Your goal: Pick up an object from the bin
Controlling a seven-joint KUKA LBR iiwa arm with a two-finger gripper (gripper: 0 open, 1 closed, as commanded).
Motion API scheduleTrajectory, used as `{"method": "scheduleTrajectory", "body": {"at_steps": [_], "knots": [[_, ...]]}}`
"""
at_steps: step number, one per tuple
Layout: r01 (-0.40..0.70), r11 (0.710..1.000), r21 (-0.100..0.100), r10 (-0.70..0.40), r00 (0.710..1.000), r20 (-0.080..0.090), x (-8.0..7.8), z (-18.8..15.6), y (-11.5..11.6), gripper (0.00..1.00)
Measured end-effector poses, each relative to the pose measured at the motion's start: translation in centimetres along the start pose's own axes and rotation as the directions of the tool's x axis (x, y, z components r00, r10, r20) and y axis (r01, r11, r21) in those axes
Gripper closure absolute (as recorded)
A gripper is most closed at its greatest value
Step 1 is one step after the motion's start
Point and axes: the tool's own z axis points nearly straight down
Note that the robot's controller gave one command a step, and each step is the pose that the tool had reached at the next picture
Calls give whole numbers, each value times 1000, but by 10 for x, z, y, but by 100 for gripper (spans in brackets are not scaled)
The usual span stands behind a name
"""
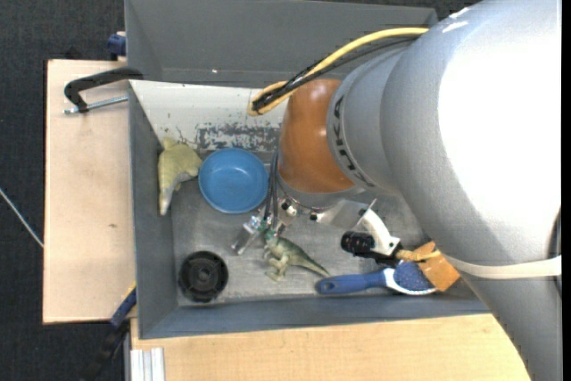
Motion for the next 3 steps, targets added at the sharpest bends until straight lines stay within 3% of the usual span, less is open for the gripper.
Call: {"method": "scheduleTrajectory", "body": {"at_steps": [1, 2, 3], "knots": [[0, 1000, -5, 0, 1000, 4, -1, -4, 1, 100], [-14, 1000, -10, 14, 1000, 6, 5, -90, -5, 100], [-8, 1000, -9, 8, 1000, 5, 0, -134, -4, 100]]}}
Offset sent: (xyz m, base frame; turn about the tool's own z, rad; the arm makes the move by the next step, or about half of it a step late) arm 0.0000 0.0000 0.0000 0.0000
